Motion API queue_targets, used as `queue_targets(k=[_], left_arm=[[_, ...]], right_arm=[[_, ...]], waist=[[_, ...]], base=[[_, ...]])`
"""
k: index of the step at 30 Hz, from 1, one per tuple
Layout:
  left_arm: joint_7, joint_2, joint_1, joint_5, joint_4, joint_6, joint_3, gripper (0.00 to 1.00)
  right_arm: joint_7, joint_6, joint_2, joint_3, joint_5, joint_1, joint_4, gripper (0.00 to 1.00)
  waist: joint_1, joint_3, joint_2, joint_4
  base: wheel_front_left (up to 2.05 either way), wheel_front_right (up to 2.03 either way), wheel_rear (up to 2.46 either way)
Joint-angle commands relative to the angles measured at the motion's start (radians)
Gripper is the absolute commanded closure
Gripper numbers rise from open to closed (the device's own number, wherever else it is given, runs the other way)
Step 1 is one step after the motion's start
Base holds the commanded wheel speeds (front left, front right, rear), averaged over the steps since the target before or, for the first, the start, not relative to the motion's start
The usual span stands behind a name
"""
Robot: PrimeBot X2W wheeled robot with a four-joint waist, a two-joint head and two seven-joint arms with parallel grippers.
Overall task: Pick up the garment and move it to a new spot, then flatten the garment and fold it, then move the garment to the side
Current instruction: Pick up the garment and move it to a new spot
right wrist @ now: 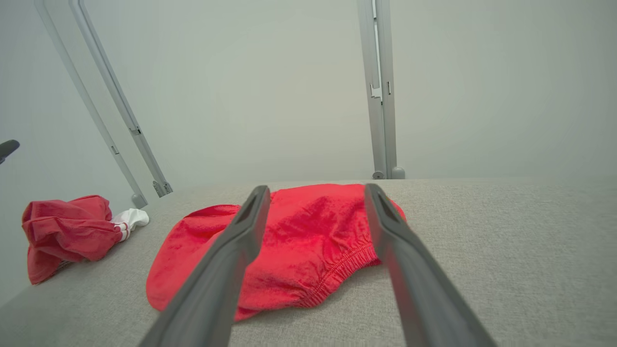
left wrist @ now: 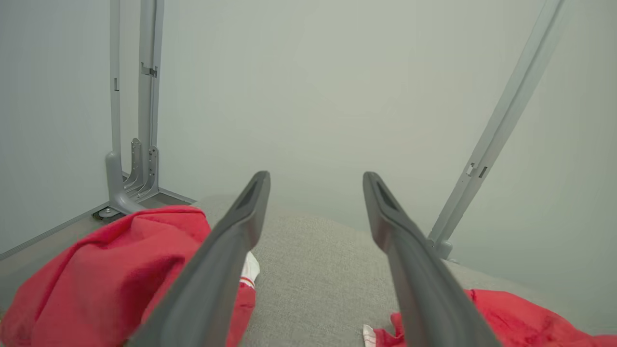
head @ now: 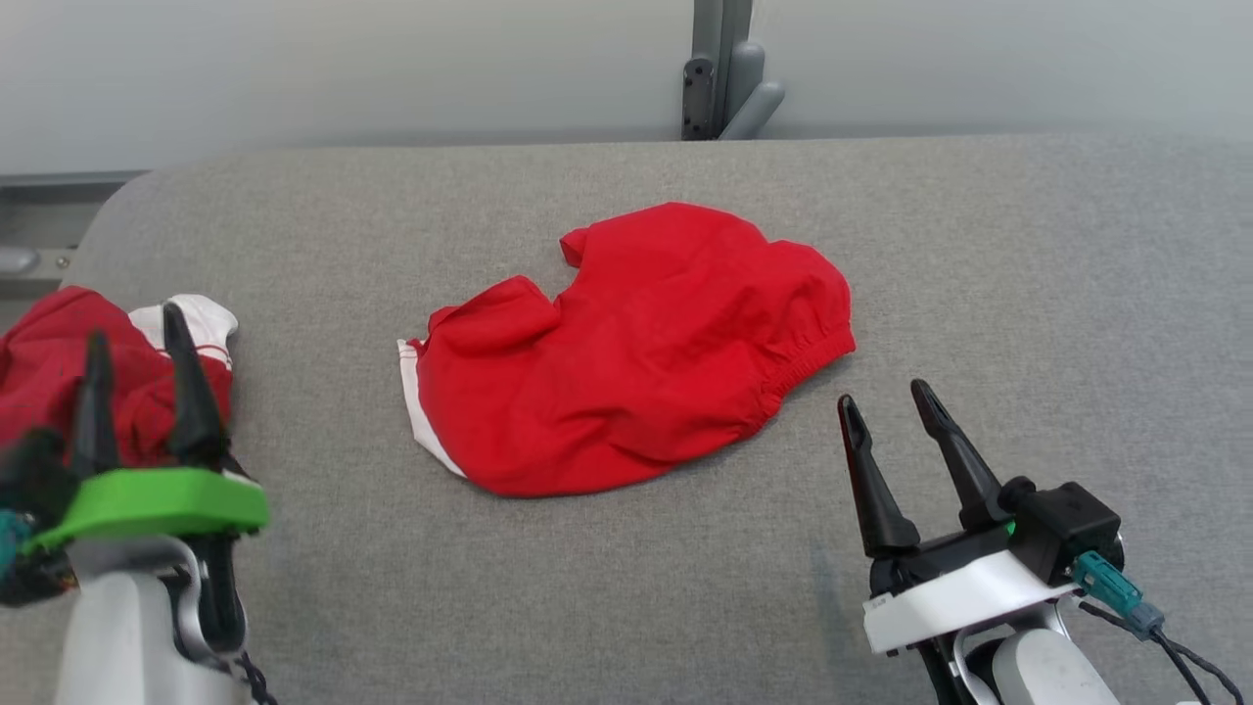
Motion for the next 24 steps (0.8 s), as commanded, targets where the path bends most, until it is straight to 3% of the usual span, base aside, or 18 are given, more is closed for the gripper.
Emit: queue_targets(k=[1,6,16,24], left_arm=[[-0.002,-0.016,0.065,0.03,-0.03,-0.005,0.006,0.0],[-0.002,-0.064,0.221,0.093,-0.131,-0.019,-0.017,0.0],[-0.002,-0.078,0.371,0.222,-0.268,-0.023,-0.065,0.0],[-0.001,-0.077,0.487,0.245,-0.294,0.011,-0.163,0.0]], right_arm=[[0.001,-0.001,-0.002,-0.008,-0.003,0.022,0.004,0.0],[0.001,-0.001,-0.002,-0.039,-0.012,0.061,0.028,0.0],[0.001,-0.001,-0.002,-0.063,-0.047,0.111,0.061,0.0],[0.001,-0.001,-0.002,-0.049,-0.063,0.145,0.06,0.0]], waist=[[0.0,-0.07,0.0,-0.043],[0.0,-0.11,0.0,-0.059],[0.0,-0.137,0.0,-0.076],[0.0,-0.139,0.0,-0.086]], base=[[0.0,0.0,0.0],[0.0,0.0,0.0],[0.0,0.0,0.0],[0.0,0.0,0.0]])
